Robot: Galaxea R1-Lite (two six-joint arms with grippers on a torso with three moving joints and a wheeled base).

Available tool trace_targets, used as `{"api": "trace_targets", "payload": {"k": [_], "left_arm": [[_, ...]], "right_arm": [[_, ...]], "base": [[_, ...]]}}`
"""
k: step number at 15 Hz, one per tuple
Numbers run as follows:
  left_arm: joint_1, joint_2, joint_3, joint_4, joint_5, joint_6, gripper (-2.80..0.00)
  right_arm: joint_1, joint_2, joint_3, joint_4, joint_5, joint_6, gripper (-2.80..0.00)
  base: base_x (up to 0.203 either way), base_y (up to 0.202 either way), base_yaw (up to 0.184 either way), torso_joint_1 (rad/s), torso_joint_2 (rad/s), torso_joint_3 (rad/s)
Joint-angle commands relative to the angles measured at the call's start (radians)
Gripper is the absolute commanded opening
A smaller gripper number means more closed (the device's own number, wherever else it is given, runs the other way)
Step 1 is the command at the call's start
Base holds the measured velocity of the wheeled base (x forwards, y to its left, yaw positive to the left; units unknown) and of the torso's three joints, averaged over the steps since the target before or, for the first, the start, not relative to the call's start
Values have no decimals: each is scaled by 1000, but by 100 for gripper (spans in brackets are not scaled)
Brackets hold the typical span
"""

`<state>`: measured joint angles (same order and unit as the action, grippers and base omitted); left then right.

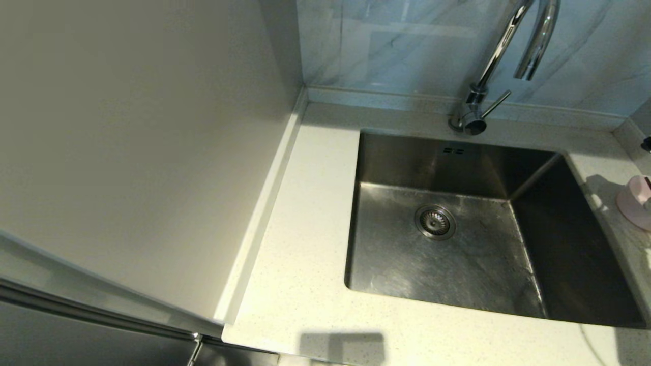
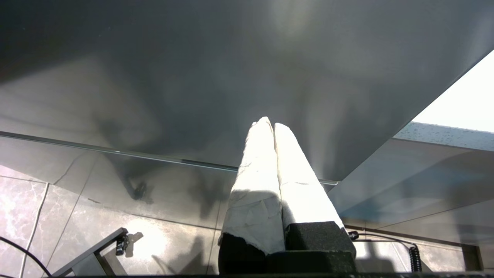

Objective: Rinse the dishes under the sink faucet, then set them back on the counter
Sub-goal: Place the chopsticks on the bowl

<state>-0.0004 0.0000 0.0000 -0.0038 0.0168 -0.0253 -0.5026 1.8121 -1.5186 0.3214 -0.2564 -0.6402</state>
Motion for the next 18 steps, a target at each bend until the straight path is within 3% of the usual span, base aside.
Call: {"api": "trace_targets", "payload": {"k": [1,7,18], "left_arm": [[0,-3,0,-1,0,-1,-280],[0,-3,0,-1,0,-1,-280],[0,-3,0,-1,0,-1,-280]], "right_arm": [[-1,0,-5,1,-1,-4,0],[-28,31,-55,-109,3,-4,0],[-57,78,-117,-116,34,-3,0]], "base": [[0,0,0,0,0,0],[0,0,0,0,0,0],[0,0,0,0,0,0]]}}
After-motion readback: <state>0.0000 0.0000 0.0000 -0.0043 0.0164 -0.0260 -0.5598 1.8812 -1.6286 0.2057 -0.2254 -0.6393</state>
